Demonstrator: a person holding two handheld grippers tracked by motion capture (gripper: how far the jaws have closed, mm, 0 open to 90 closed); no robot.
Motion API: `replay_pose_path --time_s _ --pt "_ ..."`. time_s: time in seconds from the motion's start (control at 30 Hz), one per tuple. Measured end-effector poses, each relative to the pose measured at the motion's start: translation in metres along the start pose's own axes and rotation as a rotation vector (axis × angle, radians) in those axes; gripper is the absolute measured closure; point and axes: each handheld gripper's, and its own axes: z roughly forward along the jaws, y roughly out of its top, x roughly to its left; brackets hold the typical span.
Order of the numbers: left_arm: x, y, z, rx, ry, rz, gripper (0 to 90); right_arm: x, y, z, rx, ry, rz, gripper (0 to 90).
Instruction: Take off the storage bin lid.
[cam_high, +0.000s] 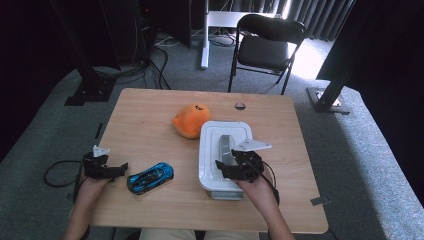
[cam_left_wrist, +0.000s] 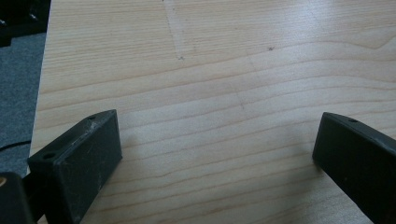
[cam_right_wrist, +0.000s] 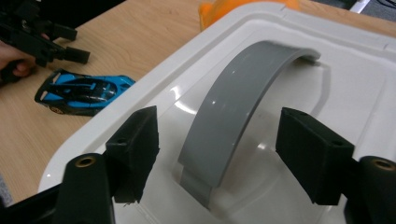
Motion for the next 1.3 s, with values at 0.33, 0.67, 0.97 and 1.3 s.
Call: replay_pose_path --time_s 0.33,0.67,0.97,1.3 --pt "0.000 0.000 0.000 0.000 0.000 0.000 1.8 0.003 -0.003 -0.001 0.007 -0.040 -0.024 49.9" --pt "0.000 0.000 0.000 0.000 0.000 0.001 1.8 0.004 -0.003 -0.001 0.005 0.007 0.017 63.5" --pt "0.000 0.000 0.000 0.000 0.000 0.000 1.8 0.004 0.000 -0.006 -0.003 0.032 0.024 66.0" --pt "0.000 0.000 0.000 0.001 0.000 0.001 1.8 0.003 0.009 -0.019 -0.042 0.019 0.008 67.8"
